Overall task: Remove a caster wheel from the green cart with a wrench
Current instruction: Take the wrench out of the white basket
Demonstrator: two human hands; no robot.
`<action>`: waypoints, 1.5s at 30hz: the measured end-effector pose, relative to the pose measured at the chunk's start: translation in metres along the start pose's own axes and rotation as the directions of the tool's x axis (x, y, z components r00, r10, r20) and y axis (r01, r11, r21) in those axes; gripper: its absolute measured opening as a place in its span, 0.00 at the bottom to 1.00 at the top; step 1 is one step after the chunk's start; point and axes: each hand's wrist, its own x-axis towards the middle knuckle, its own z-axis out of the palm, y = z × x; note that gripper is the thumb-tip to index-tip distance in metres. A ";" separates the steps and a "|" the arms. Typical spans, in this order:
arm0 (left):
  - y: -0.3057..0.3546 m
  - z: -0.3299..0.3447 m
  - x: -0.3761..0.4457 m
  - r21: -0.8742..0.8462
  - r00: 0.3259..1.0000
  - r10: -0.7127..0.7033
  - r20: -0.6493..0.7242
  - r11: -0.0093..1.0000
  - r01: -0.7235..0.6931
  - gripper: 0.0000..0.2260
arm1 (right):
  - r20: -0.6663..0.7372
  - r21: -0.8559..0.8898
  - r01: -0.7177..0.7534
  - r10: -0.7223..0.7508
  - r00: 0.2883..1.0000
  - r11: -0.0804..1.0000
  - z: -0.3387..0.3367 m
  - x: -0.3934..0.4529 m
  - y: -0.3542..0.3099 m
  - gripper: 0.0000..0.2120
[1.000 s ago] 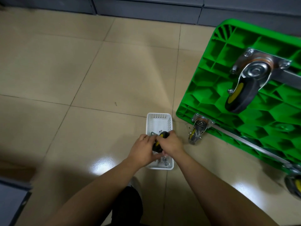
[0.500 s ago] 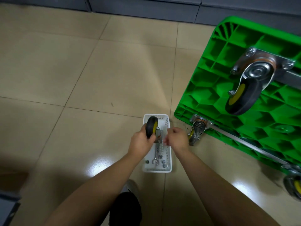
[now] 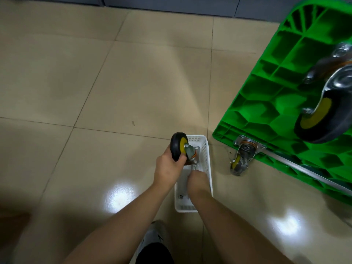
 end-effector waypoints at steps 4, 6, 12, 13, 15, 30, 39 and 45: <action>-0.009 0.006 -0.003 -0.015 1.000 0.014 -0.016 1.000 -0.014 0.09 | -0.010 -0.026 -0.015 0.015 1.000 1.000 0.009 0.008 -0.002 0.11; -0.010 0.007 -0.005 -0.021 0.999 0.015 -0.033 1.000 -0.015 0.10 | 0.049 0.048 -0.031 0.029 0.998 0.998 0.004 0.007 -0.006 0.10; -0.005 0.005 -0.015 0.008 0.999 0.011 -0.048 1.000 -0.010 0.13 | 0.238 0.176 -0.062 0.019 0.971 0.982 -0.037 -0.034 -0.009 0.11; -0.005 0.006 -0.018 0.024 0.999 0.001 -0.040 1.000 0.000 0.14 | 0.235 0.190 -0.044 -0.002 0.972 0.981 -0.043 -0.040 -0.007 0.11; -0.004 0.009 -0.024 0.060 0.999 -0.029 -0.016 0.998 0.030 0.16 | 0.226 0.229 -0.034 -0.019 0.974 0.973 -0.052 -0.052 0.001 0.09; 0.034 0.015 -0.049 0.333 0.978 -0.151 0.144 0.938 0.096 0.11 | 0.117 0.174 0.189 -0.210 0.971 0.967 -0.136 -0.098 0.036 0.10; 0.221 -0.028 -0.034 0.216 0.944 0.284 0.167 0.924 -0.316 0.06 | -0.080 0.018 0.336 -0.334 0.939 0.942 -0.240 -0.168 0.025 0.13; 0.316 -0.046 -0.038 0.226 0.872 0.481 0.089 0.843 -0.488 0.03 | -0.158 -0.012 0.400 -0.397 0.904 0.916 -0.300 -0.203 0.030 0.15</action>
